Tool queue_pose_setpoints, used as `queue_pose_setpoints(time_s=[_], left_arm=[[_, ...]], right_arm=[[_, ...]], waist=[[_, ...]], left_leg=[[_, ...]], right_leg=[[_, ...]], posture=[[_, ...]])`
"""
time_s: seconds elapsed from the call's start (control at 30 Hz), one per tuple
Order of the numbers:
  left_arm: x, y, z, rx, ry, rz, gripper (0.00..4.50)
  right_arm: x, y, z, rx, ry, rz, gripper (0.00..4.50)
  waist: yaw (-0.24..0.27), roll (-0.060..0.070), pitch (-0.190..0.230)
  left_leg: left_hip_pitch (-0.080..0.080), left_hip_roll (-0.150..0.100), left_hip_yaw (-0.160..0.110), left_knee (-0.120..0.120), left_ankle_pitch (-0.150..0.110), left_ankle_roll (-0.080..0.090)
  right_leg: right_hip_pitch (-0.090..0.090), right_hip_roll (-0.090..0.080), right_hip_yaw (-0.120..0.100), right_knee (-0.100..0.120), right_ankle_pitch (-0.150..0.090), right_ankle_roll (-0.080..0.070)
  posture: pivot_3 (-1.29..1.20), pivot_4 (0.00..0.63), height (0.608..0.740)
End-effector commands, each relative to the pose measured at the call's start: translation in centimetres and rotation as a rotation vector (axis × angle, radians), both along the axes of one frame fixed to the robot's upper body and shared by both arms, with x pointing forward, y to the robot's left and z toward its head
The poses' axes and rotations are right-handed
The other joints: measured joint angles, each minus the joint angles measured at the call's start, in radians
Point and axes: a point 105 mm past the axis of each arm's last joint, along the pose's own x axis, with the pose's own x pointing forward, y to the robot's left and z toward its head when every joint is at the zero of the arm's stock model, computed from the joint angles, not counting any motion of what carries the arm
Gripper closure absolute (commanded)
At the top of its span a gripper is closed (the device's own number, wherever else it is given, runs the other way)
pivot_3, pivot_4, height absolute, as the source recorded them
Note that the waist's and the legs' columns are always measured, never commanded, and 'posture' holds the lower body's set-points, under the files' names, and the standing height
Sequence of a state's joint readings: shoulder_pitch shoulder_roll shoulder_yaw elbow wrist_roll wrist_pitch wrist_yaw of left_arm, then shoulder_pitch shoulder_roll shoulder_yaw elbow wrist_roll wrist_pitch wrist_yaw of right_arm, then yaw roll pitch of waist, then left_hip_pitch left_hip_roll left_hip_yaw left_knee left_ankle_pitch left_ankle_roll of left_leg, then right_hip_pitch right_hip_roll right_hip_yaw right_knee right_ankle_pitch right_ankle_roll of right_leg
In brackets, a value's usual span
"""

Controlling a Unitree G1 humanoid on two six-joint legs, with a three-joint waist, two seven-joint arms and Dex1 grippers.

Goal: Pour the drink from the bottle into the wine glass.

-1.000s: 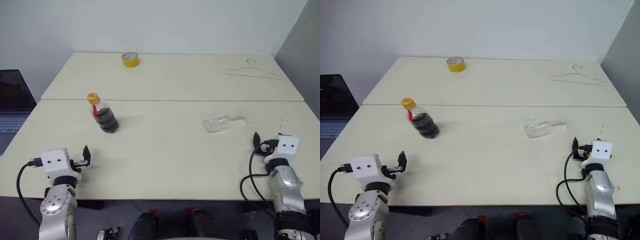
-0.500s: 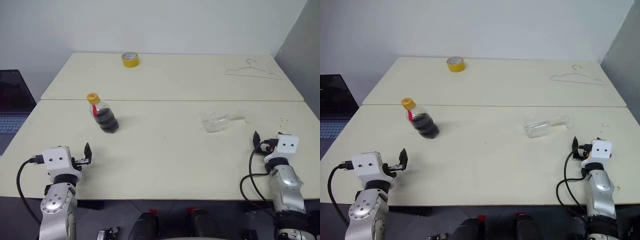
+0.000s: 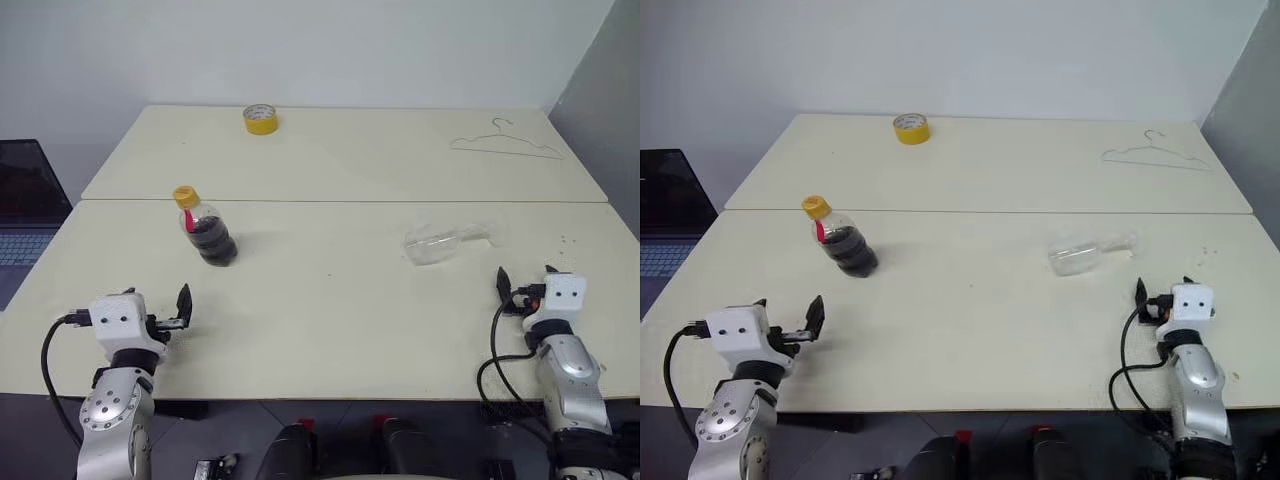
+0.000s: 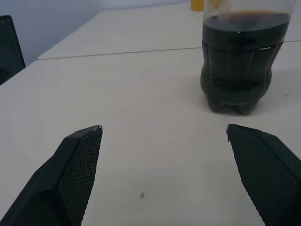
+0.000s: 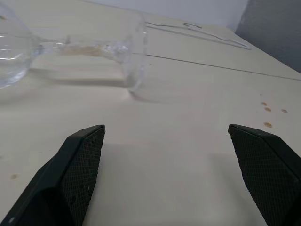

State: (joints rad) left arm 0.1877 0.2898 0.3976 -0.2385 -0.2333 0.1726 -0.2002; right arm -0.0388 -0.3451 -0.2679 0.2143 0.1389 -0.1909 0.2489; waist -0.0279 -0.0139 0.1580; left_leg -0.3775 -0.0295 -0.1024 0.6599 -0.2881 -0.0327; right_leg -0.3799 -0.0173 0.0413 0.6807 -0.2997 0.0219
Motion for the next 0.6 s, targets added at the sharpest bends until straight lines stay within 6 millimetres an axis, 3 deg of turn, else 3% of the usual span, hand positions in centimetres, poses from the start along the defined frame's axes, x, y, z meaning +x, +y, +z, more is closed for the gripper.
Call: queue_pose_setpoints(time_s=[0.03, 0.37, 0.6], left_arm=[[0.3, -0.4, 1.3, 0.06, -0.02, -0.029, 0.04], [1.5, -0.9, 3.2, 0.072, -0.071, -0.12, 0.04], [2.2, -0.3, 4.6, 0.137, -0.06, -0.194, 0.04]], right_arm=[[-0.4, 1.6, 1.5, -0.025, -0.051, 0.096, 0.0], [-2.9, 9.0, 7.3, -0.037, -0.115, 0.548, 0.0], [-4.5, 12.5, 9.7, -0.123, -0.082, 0.792, 0.0]], waist=[[0.0, 0.0, 0.0], [0.001, 0.0, 0.0], [0.002, 0.0, 0.0]], left_leg=[[0.0, 0.0, 0.0, 0.0, 0.0, 0.0], [-0.001, 0.0, -0.001, 0.0, 0.0, 0.0], [-0.001, 0.0, -0.002, 0.0, 0.0, 0.0]], right_leg=[[0.0, 0.0, 0.0, 0.0, 0.0, 0.0], [0.0, 0.0, -0.001, 0.0, 0.0, 0.0], [0.0, 0.0, -0.001, -0.001, 0.0, 0.0]], posture=[[0.0, 0.15, 0.74], [0.0, 0.15, 0.74], [0.0, 0.15, 0.74]])
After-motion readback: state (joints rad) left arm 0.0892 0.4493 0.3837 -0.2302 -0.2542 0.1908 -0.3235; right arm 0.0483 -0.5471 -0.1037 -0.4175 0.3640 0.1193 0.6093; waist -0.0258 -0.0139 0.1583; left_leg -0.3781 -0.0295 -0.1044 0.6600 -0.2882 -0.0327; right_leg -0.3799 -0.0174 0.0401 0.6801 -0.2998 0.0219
